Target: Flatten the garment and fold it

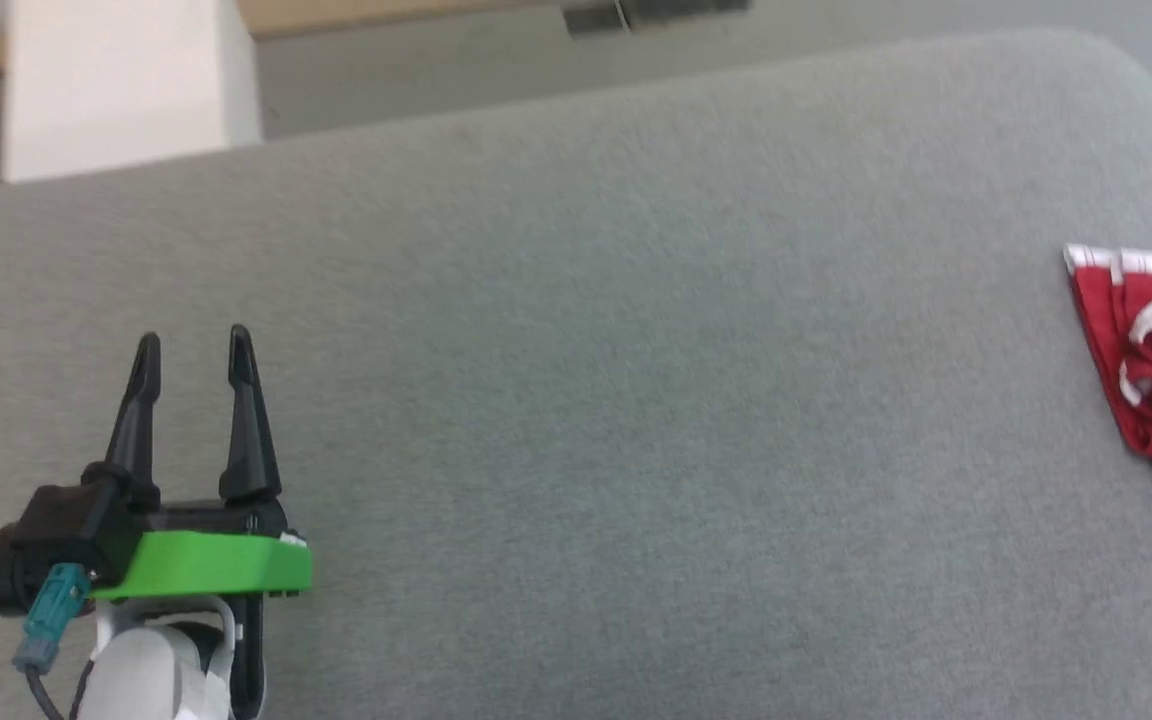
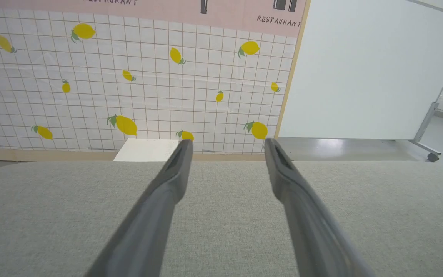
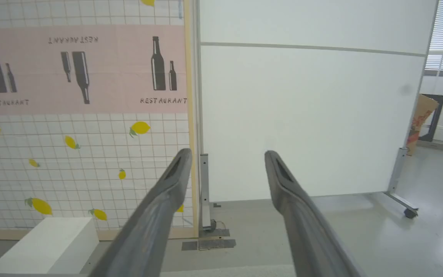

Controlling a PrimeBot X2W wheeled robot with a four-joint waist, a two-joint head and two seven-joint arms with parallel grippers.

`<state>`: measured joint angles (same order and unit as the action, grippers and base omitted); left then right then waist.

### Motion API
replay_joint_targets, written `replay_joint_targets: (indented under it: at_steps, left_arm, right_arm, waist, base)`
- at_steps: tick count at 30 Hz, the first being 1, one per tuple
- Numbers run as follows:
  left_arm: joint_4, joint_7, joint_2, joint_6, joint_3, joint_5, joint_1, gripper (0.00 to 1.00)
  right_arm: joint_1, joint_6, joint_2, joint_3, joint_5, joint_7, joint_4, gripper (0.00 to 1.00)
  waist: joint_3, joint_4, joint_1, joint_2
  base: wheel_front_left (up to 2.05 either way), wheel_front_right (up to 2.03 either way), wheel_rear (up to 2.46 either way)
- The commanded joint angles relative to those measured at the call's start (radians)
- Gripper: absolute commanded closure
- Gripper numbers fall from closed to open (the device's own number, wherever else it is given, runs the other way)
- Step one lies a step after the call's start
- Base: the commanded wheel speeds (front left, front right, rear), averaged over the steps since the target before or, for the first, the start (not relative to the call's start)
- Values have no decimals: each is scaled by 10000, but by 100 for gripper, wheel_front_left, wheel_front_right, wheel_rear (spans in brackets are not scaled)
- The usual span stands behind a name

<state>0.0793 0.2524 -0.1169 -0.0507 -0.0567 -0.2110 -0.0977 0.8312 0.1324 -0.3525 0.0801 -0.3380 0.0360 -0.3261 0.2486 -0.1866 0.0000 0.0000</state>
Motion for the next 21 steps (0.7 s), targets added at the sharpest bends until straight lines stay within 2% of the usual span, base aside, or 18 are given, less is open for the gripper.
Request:
replay_joint_targets:
  at_steps: [1, 7, 10, 15, 18, 21]
  left_arm:
    - [-30, 64, 56, 46, -23, -16, 108, 0]
    - [-261, 79, 139, 126, 44, 6, 73, 0]
    - [-395, 82, 181, 208, 76, 12, 10, 0]
    - [-659, 83, 260, 305, 213, -2, -71, 0]
    - [-894, 83, 295, 378, 304, 13, -107, 0]
    - [-1132, 84, 349, 455, 359, -43, -152, 0]
  right_arm:
    - [-295, -17, 333, 119, -147, -266, 336, 0]
    - [-1429, -17, 2073, 450, -149, -881, 1562, 0]
    - [-2132, -17, 2670, 514, 23, -1205, 2085, 0]
    - [-3245, -17, 3003, 767, 78, -1904, 2386, 0]
    - [-4003, -17, 3017, 626, -619, -2502, 2135, 0]
    - [-4681, -17, 3019, 441, -821, -2831, 1883, 0]
  waist:
    - [-1046, 885, 0, 0]
    - [-1566, 1606, 0, 0]
    - [-1744, 1898, 0, 0]
    - [-1965, 2185, 0, 0]
    - [-2101, 2264, 0, 0]
    - [-2236, 2288, 0, 0]
  base:
    - [0, 0, 0]
    - [0, 0, 0]
    - [0, 0, 0]
    - [0, 0, 0]
    - [0, 0, 0]
    - [0, 0, 0]
